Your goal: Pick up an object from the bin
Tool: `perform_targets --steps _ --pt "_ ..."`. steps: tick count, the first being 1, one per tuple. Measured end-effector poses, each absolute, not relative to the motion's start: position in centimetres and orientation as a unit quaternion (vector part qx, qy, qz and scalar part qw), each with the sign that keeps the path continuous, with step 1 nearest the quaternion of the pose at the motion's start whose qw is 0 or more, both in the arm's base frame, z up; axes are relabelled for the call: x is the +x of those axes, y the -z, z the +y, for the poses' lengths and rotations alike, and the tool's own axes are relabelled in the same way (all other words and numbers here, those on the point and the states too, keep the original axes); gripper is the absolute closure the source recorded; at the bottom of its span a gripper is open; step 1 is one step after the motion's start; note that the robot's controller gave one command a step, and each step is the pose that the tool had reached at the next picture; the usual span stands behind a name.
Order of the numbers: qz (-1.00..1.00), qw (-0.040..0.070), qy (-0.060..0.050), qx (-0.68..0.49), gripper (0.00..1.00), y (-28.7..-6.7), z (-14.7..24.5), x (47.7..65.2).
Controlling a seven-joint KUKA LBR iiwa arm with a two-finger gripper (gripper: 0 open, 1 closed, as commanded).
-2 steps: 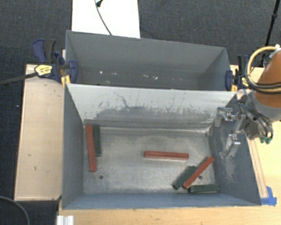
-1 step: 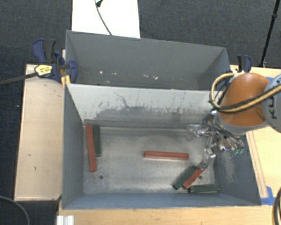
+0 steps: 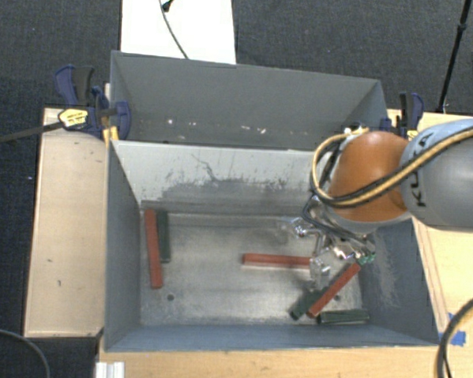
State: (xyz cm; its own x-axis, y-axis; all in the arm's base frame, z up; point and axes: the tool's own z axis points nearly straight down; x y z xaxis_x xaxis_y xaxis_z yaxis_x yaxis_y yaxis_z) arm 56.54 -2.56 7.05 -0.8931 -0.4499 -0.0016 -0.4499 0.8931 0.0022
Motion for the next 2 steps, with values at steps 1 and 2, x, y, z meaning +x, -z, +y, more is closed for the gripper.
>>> perform_targets --steps 1,2 --pt "0.973 0.001 0.000 -0.230 1.00 -7.1 -2.9 56.5" --pt "0.973 0.006 0.002 -0.230 1.00 -22.5 -3.3 58.3"
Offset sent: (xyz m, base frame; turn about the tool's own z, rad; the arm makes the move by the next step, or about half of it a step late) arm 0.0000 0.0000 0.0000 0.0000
